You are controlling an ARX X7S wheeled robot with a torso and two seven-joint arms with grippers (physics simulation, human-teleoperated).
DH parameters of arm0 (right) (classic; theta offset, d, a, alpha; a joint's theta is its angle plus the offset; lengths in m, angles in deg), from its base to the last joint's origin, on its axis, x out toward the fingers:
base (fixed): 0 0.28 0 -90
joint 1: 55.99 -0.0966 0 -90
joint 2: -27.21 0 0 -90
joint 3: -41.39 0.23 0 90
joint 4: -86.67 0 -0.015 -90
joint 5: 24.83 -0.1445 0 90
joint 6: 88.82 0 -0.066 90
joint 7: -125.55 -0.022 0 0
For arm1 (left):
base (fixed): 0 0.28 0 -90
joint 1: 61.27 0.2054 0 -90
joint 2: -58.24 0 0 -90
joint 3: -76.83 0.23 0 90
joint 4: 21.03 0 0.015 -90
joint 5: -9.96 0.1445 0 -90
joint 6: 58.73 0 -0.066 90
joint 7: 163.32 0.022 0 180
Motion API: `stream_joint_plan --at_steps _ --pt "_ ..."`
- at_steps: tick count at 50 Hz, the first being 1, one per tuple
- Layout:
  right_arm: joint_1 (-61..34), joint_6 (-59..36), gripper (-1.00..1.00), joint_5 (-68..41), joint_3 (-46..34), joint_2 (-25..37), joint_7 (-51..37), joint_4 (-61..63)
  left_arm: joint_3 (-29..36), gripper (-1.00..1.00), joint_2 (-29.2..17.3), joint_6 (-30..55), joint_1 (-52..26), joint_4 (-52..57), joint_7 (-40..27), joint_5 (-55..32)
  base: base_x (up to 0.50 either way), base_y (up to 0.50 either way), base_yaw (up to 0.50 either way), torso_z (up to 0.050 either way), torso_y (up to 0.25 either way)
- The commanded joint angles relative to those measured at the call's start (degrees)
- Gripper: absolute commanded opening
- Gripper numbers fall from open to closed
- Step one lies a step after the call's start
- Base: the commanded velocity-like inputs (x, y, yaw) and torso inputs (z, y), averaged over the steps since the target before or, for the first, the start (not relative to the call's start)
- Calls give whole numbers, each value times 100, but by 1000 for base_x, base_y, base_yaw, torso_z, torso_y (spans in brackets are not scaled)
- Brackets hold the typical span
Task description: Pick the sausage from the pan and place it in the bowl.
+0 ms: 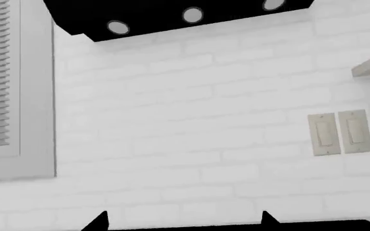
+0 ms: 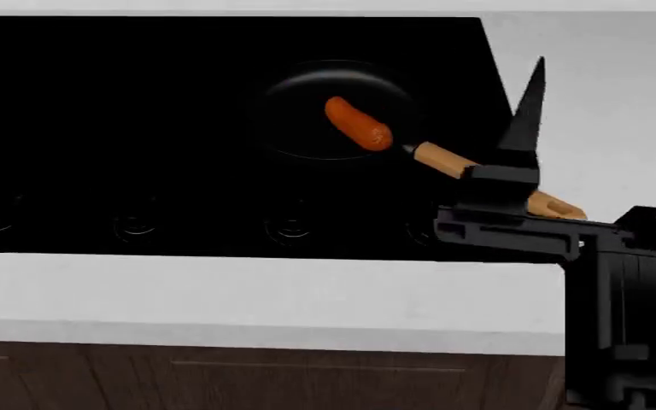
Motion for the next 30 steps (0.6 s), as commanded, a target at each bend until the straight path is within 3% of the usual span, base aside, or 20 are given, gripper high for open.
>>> stream_joint_plan --at_steps 1,3,8,14,21,30 --pt "-3239 -1719 100 -3985 310 1343 -2625 447 136 100 -2069 1460 -3567 478 -3320 -5098 0 0 0 0 0" --pt "-3837 -1879 100 -4050 127 1334 -2710 177 389 100 -2022 1729 -4388 159 -3398 -5403 0 0 0 0 0" --pt "-4552 -2026 100 -3679 -340 1309 -2258 -345 668 100 -2042 2144 -5467 -281 -3342 -5577 0 0 0 0 0" --pt "-5090 -2047 100 -3566 -471 1104 -2221 -1003 885 100 -2010 2452 -6152 -699 -3157 -5260 0 0 0 0 0" --pt "-5443 -1845 100 -3013 -747 967 -1948 -1561 971 100 -2017 2386 -6245 -984 -2838 -4557 0 0 0 0 0" --pt "-5469 -1618 100 -2614 -933 977 -1682 -1826 1051 100 -2006 2376 -6330 -1140 -2773 -4296 0 0 0 0 0"
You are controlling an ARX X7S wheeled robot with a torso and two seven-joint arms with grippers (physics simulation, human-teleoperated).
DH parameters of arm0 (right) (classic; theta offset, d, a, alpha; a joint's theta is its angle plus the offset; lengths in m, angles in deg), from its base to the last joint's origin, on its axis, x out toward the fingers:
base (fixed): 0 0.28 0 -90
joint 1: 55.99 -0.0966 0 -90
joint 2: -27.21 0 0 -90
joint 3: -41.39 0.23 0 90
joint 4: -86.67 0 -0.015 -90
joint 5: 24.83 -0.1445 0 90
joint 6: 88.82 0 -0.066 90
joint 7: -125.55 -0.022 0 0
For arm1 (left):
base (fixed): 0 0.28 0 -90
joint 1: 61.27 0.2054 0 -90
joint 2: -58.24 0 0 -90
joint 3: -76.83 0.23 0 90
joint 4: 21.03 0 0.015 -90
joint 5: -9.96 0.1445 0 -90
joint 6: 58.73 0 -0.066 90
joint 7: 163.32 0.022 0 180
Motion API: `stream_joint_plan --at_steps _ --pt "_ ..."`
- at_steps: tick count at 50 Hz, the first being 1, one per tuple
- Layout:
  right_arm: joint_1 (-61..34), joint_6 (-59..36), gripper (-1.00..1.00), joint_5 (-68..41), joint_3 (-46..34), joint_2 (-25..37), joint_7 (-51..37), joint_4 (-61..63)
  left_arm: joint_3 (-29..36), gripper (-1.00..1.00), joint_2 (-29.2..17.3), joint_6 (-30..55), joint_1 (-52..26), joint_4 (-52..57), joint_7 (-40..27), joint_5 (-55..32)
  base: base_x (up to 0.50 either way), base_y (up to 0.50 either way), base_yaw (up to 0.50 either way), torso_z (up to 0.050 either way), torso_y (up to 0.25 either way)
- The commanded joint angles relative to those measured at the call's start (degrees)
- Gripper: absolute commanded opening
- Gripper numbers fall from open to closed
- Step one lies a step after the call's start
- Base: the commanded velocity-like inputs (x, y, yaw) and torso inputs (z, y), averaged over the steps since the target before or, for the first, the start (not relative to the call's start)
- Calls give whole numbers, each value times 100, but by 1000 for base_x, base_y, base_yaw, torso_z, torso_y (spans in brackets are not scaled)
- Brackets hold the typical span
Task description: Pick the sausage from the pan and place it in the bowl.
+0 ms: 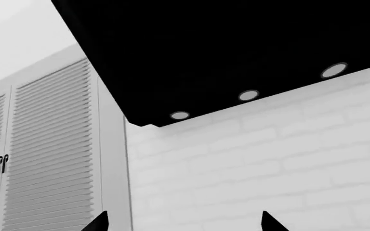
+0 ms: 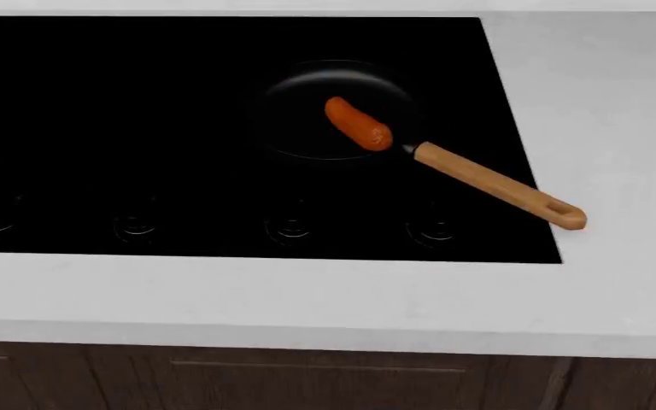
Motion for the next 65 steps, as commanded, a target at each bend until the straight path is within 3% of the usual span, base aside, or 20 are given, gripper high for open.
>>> stream_joint_plan --at_steps 1,40,65 --pt "-546 62 100 450 -208 -124 293 -544 23 100 1 172 -543 -327 119 279 0 0 0 0 0" --pt "-390 266 100 586 -370 -252 330 -666 -62 100 -201 -159 -116 -267 235 551 85 0 0 0 0" --pt "-334 298 100 606 -540 -303 395 -671 -79 100 -296 -338 106 -249 349 706 482 0 0 0 0"
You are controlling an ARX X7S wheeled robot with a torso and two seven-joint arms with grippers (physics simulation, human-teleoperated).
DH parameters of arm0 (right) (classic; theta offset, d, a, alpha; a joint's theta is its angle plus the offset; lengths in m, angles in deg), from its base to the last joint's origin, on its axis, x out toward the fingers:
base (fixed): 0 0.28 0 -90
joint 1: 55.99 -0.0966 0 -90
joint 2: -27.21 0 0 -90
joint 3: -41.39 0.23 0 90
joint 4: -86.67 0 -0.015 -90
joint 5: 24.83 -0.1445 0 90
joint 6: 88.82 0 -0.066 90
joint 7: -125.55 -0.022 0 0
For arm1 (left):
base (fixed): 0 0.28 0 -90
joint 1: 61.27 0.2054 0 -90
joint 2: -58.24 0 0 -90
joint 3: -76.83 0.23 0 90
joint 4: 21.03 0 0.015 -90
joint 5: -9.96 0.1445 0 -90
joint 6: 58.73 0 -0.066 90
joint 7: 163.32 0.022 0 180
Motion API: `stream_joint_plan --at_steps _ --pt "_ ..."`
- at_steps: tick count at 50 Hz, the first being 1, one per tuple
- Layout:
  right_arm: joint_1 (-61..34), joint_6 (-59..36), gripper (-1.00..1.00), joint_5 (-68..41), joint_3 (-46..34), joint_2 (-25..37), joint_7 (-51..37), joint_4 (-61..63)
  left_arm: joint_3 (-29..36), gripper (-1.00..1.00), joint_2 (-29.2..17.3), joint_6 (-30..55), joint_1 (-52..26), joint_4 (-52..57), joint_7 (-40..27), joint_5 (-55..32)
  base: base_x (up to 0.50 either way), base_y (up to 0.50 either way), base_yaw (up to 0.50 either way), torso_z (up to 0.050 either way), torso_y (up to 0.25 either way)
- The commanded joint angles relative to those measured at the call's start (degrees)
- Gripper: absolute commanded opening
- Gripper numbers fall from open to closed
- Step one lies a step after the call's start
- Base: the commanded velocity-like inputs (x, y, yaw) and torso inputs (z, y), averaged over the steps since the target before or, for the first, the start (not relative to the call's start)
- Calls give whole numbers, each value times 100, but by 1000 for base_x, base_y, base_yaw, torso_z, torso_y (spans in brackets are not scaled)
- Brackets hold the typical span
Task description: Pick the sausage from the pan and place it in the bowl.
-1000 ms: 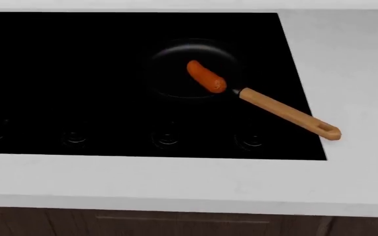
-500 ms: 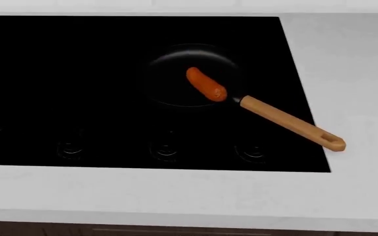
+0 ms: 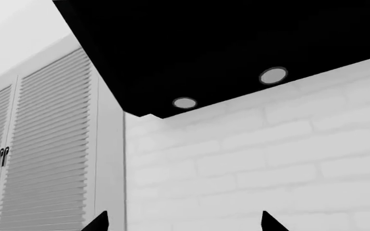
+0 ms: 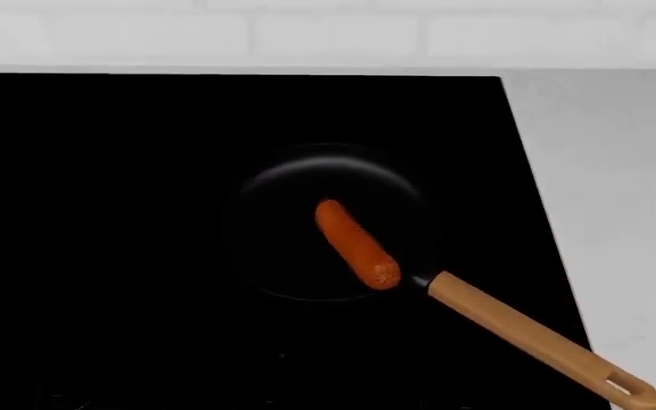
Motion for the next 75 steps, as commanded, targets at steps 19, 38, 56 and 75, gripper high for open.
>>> stream_joint_plan --at_steps 19,38,56,75 --pt "-456 -984 100 -818 -46 -481 -289 -733 -258 100 -101 -372 558 -26 313 458 145 0 0 0 1" --pt "-1894 -1890 100 -929 -1473 -1932 1095 -5005 -201 100 -161 -461 754 -87 374 671 0 0 0 0 0" --pt "-1584 -1997 100 -919 -1955 -2614 1482 -6101 -47 100 -75 -647 957 -224 511 1024 0 0 0 0 0" --pt "-435 -2635 100 -1926 -1542 -2502 -83 -4927 -72 100 -115 -798 1192 -250 544 1128 0 0 0 0 0"
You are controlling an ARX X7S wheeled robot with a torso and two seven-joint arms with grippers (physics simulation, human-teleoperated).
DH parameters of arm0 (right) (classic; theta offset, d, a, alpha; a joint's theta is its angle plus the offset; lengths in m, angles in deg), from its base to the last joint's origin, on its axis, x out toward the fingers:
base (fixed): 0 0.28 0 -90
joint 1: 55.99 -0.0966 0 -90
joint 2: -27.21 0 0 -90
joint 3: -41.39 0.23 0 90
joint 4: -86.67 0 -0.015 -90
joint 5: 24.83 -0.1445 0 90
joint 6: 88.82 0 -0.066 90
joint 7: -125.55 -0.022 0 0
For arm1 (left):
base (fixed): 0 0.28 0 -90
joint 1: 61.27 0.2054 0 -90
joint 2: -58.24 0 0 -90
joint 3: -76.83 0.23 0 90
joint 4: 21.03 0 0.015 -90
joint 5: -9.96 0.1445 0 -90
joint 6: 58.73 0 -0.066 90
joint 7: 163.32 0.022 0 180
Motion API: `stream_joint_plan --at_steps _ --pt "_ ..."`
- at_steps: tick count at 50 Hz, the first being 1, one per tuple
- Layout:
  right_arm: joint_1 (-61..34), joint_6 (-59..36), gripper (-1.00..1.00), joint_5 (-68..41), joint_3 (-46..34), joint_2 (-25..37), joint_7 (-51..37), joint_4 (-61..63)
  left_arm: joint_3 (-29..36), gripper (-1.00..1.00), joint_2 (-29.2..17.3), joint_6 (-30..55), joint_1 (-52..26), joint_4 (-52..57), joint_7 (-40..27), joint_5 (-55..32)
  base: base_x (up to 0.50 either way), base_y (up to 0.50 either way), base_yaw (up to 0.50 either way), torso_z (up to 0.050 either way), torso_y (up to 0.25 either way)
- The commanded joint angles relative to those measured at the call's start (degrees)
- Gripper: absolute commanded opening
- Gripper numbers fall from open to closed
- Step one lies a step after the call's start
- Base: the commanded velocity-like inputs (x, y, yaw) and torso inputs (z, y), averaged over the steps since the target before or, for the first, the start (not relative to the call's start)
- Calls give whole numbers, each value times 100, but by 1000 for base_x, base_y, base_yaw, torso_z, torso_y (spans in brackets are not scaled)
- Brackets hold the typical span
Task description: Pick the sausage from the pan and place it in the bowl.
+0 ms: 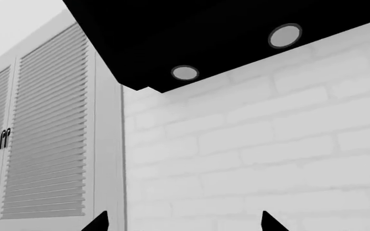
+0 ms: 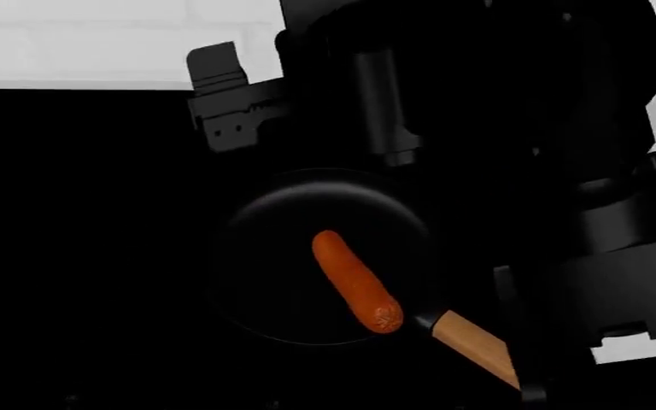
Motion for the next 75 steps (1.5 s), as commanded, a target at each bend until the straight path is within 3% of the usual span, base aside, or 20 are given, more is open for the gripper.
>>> stream_joint_plan --at_steps 1,22,75 --pt "568 -406 100 -427 286 -54 -696 512 -142 100 89 -4 53 -47 117 165 0 0 0 0 0" --pt "1039 -697 100 -1363 267 148 -1589 1225 -200 100 56 -204 358 -77 136 259 0 0 0 0 0" --pt "1150 -334 100 -875 -999 636 -214 1280 -9 100 175 -253 512 -166 101 549 0 0 0 0 0"
